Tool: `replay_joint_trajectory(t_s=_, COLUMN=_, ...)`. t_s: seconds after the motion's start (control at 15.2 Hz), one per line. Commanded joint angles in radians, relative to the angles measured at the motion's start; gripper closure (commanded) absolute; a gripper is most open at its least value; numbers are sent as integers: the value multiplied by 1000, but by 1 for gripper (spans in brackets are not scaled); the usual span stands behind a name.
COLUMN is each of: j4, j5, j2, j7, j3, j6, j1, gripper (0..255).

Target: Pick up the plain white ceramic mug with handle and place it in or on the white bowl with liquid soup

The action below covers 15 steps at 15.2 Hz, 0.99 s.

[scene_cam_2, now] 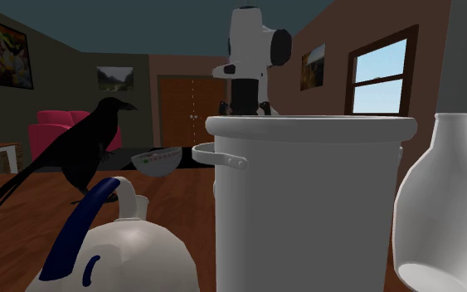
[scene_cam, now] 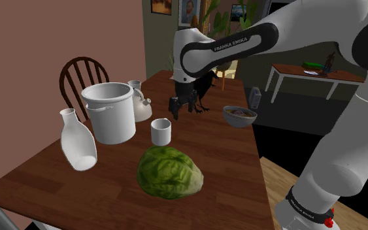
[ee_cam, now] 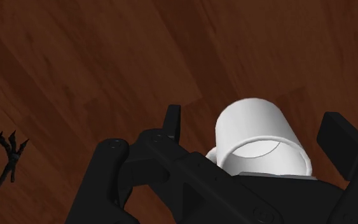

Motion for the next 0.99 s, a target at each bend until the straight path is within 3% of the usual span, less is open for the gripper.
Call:
replay_joint_trajectory(t_s=0.0, j4=59, j5=-15, j2=71, j7=34, j3=13, j6=9, j1=11, gripper=0)
replay_joint_trajectory(t_s=0.66, j4=426, j5=-109, j2=463, j7=170, j3=29, j6=18, j1=99, gripper=0)
replay_joint_trajectory(t_s=0.92, j4=405, j5=-113, j2=478, j7=173, j3=26, j6=52, j1=100, gripper=0)
